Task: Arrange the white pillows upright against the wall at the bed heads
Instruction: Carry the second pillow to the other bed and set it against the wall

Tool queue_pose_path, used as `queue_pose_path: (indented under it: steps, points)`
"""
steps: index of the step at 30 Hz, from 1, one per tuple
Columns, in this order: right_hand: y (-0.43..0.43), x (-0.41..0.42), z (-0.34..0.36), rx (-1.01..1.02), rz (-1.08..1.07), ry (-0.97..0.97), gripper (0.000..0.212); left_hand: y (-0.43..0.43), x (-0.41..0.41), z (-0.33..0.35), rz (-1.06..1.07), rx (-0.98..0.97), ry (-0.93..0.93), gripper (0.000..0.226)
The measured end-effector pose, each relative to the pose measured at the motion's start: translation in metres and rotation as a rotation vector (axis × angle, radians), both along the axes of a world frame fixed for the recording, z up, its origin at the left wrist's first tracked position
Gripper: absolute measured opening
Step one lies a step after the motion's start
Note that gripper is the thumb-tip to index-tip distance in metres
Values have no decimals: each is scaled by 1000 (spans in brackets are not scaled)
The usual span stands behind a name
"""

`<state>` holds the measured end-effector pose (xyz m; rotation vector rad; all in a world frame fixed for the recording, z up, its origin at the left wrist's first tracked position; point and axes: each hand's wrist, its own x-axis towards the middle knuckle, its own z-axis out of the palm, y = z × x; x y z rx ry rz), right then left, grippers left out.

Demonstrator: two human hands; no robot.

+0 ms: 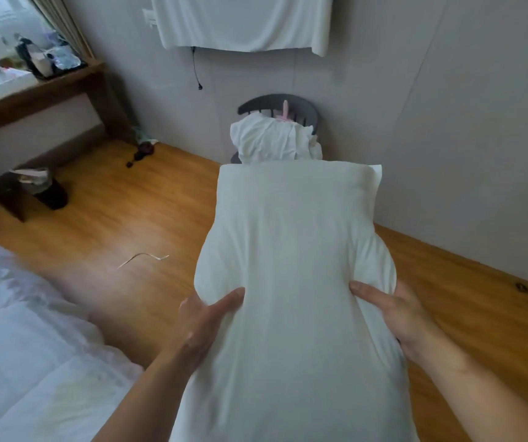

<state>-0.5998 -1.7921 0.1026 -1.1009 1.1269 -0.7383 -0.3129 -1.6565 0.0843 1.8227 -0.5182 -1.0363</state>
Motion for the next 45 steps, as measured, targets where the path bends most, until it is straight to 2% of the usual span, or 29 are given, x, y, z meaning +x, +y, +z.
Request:
queue_pose_path:
  steps: [3, 5, 9, 11, 14, 19, 23, 26, 28, 32, 33, 37, 43, 45]
  points:
    - [-71, 38, 5, 9, 154, 10, 79, -33, 18, 1, 161, -4, -13, 54]
    - [-102, 58, 7, 2, 217, 15, 77, -44, 21, 4, 218, -15, 2, 52]
    - [-172, 118, 4, 56, 380, 22, 82, -70, 45, 8, 387, -7, 17, 66]
    - [-192, 151, -2, 67, 455, 2, 95, -75, 62, 8, 458, -6, 24, 79]
    - [-215, 203, -10, 72, 565, -1, 107, -78, 87, 9, 547, -26, 20, 76]
    - [-245, 303, -21, 67, 710, 33, 103, -83, 144, -10, 704, -35, 23, 79]
    - [-261, 399, -12, 14, 760, 59, 96, -97, 222, -21, 770, -102, 69, 79]
    - [-270, 470, -1, -18, 782, 64, 81, -104, 292, -19, 767, -122, 77, 74]
    - [-273, 515, 6, -29, 808, 73, 82, -104, 335, -16, 757, -138, 69, 72]
    - [-277, 604, 14, -43, 858, 65, 99, -106, 412, -12, 822, -146, 61, 81]
    - [-279, 627, 14, -47, 875, 63, 98, -107, 431, -12, 842, -149, 55, 81]
    - [-290, 728, 7, -51, 948, 76, 69, -113, 512, -14, 899, -148, 9, 85]
    - [-316, 897, -7, -26, 1055, 115, 83, -133, 647, -12, 1023, -139, -36, 85]
    - [-324, 954, -2, -21, 1100, 115, 70, -138, 690, -5, 1056, -113, -28, 87]
